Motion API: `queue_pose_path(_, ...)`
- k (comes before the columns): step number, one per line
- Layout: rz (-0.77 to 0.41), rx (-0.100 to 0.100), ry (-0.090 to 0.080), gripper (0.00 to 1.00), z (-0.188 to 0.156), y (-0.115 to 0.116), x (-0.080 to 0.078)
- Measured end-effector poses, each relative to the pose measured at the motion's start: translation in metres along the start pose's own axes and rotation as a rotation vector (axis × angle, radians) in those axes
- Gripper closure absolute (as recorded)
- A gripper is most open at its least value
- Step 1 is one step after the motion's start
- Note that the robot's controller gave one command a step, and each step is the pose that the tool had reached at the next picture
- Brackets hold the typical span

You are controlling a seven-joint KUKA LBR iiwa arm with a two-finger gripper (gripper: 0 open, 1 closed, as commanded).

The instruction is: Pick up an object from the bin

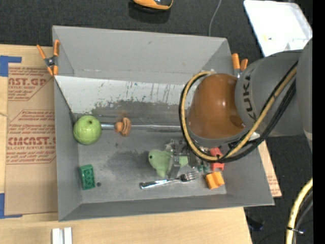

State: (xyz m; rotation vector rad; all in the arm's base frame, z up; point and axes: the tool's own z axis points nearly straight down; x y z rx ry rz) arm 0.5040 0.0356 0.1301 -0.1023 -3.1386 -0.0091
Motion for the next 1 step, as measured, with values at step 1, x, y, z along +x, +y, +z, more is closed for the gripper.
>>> queue_pose_path(1, 0.000, 0.000, 0.001, 1.00, -0.0455, 0.0004, 0.0001)
